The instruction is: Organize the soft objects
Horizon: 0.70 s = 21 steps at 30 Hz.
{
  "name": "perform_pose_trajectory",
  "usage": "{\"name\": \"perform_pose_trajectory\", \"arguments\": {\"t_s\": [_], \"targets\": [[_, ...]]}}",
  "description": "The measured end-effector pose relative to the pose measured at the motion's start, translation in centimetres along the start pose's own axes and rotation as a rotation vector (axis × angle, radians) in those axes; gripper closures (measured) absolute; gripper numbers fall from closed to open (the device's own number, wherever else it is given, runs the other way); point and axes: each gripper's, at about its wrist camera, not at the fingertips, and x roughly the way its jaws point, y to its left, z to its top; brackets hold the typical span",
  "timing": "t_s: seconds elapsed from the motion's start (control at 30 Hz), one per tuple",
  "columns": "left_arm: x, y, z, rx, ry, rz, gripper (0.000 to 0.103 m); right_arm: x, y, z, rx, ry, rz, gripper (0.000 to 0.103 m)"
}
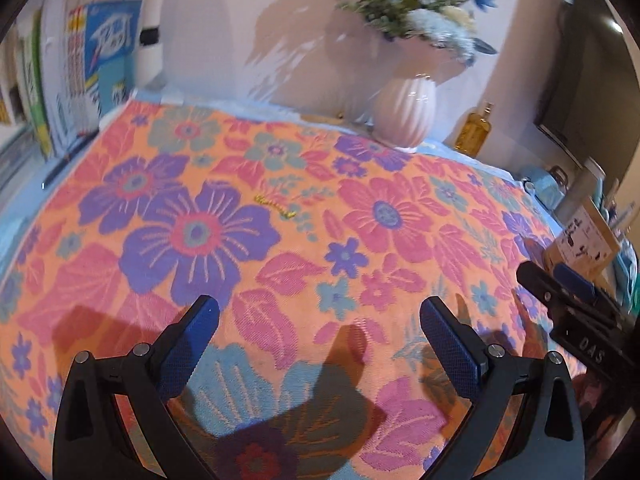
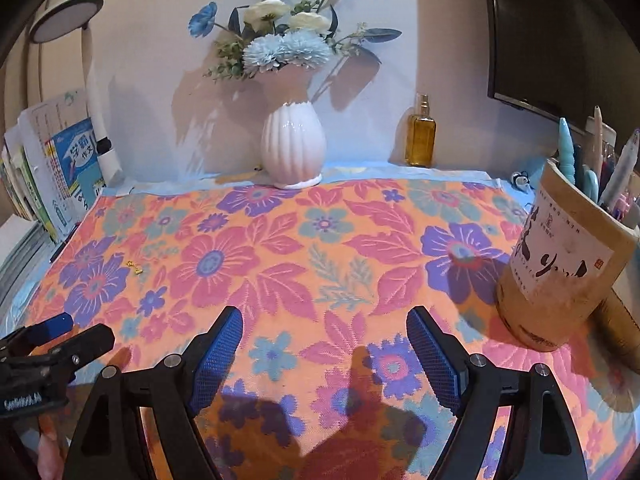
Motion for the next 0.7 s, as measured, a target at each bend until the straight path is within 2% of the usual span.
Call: {"name": "perform_pose_trajectory", "arguments": {"t_s": [0.07,0.17,0.7], "targets": [[0.1,0.1,0.0,-0.004,0.002,0.004,0.002,0.1,0.7,0.0,-0.034,0.008,-0.006,0.015],[0.1,-0.1,-0.2,0.008,0.005,0.014,0.002,-0.2,1.2,-0.1,-0.063,-0.009,-0.045,0.015],[-1.4,0.7,-0.2,-0.022,-0.066,0.059,0.002,0.0,1.2,-0.1,-0.061,0.001,-0.048,0.007]]}}
